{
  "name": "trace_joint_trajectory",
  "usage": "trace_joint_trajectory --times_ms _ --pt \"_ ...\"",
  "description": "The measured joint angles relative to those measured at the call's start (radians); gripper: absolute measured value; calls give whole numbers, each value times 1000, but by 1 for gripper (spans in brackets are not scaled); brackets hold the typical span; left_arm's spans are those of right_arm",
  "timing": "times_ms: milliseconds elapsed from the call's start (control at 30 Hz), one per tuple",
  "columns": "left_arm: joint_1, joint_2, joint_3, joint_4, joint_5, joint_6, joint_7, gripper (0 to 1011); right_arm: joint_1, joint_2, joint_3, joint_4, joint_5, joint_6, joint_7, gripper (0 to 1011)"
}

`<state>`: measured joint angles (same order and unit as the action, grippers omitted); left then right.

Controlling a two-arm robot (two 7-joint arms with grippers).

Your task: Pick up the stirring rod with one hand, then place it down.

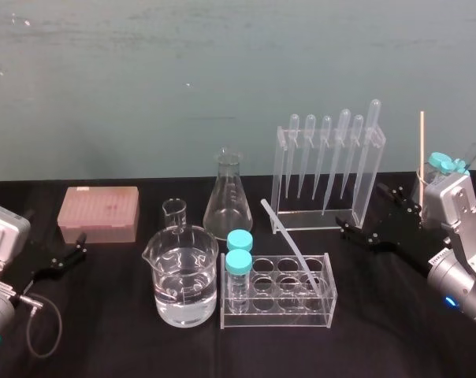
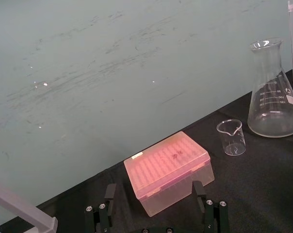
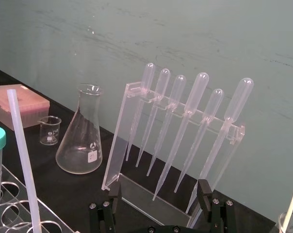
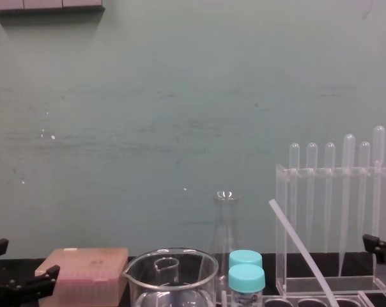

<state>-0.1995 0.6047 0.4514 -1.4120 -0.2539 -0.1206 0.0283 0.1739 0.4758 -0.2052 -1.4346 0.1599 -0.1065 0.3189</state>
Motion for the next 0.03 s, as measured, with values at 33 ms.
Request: trace_joint_trajectory --times_ms 33 --pt "0 0 0 0 0 0 0 1000 0 0 0 0 0 0 0 1000"
